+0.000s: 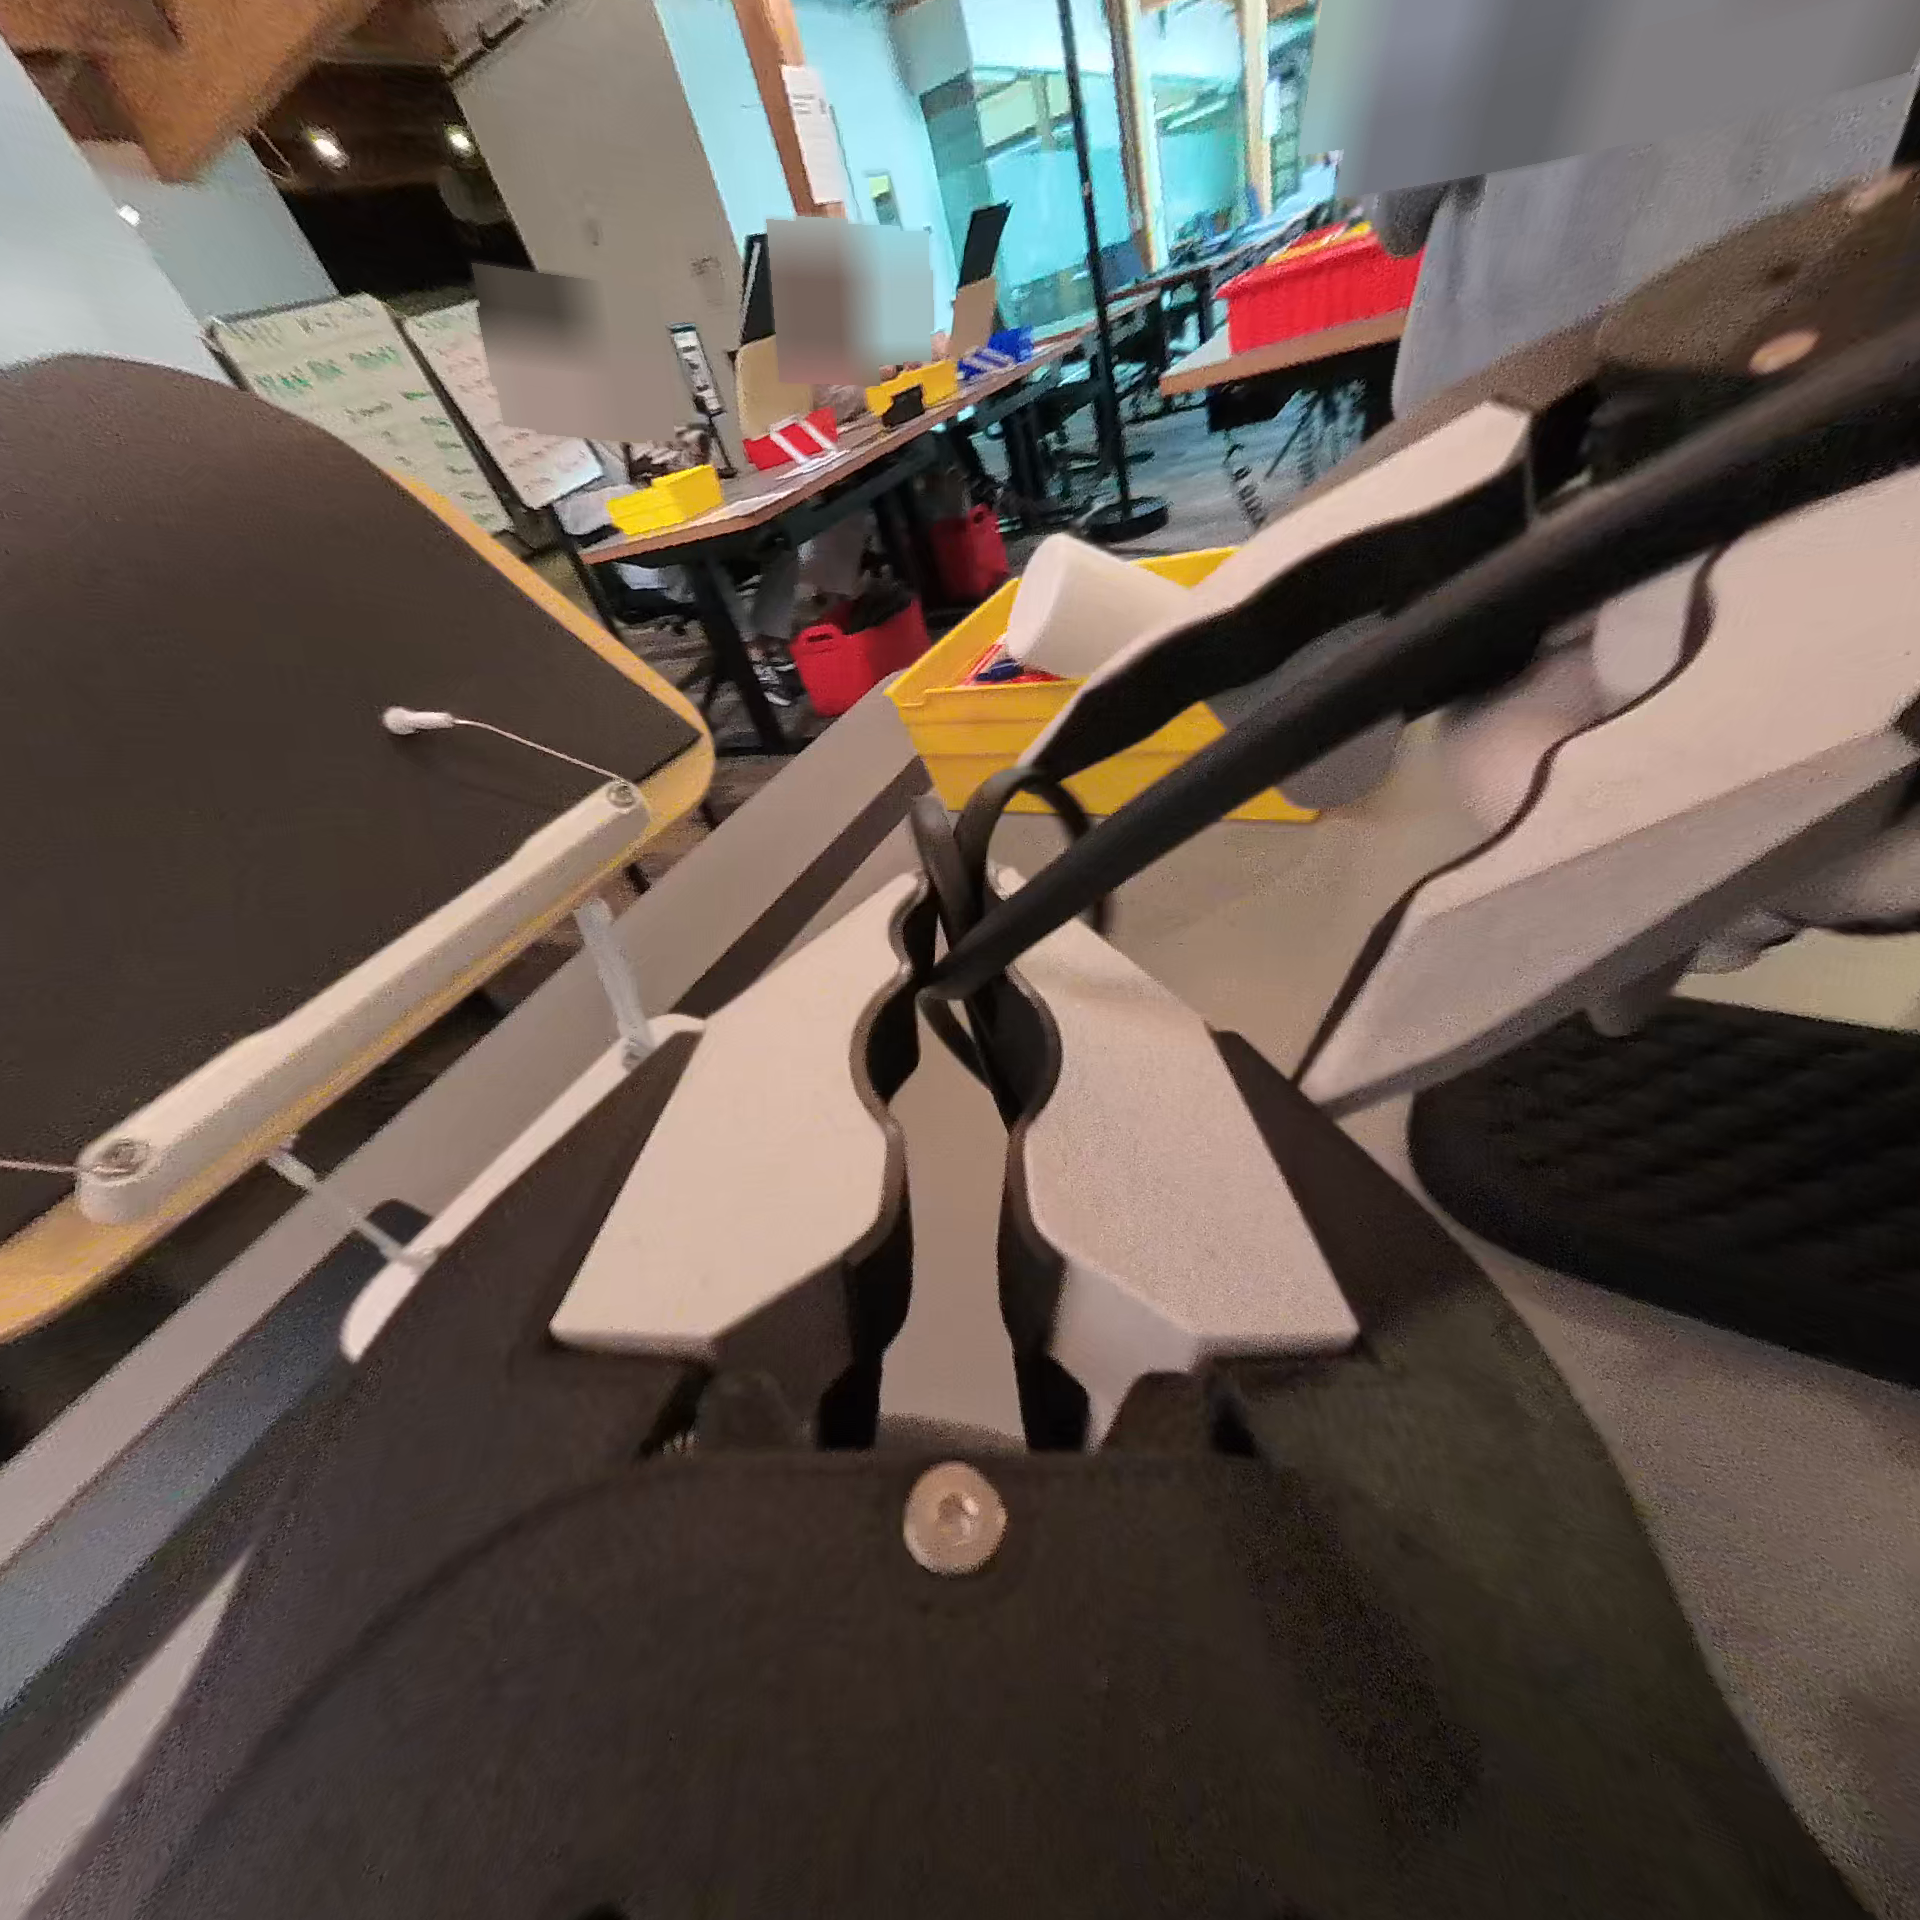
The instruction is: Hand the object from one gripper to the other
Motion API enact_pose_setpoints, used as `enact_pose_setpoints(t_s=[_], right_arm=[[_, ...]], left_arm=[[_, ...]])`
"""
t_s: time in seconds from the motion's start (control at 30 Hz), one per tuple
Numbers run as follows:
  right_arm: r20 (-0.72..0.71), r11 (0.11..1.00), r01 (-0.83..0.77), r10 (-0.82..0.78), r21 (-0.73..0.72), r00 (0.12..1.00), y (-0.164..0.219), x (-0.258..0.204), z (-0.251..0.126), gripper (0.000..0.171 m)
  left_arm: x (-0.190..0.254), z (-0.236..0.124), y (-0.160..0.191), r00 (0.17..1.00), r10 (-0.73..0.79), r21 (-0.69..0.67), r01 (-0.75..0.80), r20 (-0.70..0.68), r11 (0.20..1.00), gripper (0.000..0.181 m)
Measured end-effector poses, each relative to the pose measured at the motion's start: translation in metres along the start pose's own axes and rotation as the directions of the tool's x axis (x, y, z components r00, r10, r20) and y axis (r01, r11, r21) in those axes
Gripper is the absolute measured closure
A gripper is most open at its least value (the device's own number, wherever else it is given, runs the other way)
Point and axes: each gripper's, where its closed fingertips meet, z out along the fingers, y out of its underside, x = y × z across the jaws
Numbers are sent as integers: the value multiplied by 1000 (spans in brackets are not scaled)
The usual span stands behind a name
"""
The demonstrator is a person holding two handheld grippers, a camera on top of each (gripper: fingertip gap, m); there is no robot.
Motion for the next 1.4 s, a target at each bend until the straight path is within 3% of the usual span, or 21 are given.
enact_pose_setpoints(t_s=[0.4,0.57,0.7,0.87,0.97,1.17,1.3,1.4], right_arm=[[85,993,-99,94,59,992,-13,-8,-6,77],[78,994,-20,11,110,997,-25,-21,-1,66],[13,997,-13,12,78,1000,-14,-6,13,71],[13,996,-18,17,82,1000,-14,-4,16,79],[55,995,-27,22,94,998,-19,-12,13,77],[97,993,98,-104,67,990,-8,-33,8,62],[72,989,97,-106,113,992,-11,-34,5,61],[30,981,127,-133,145,991,-16,-30,4,68]], left_arm=[[-12,-2,2,969,203,-51,-197,140,979,178],[-5,2,7,940,307,-98,-295,147,950,179],[0,3,7,929,340,-103,-328,146,939,179],[-2,3,9,926,349,-113,-335,146,935,179],[-5,2,10,917,367,-128,-350,157,928,179],[-8,4,15,934,320,-139,-300,157,944,178],[-9,3,15,938,309,-144,-288,156,947,178],[6,6,14,948,307,-120,-297,84,947,178]])
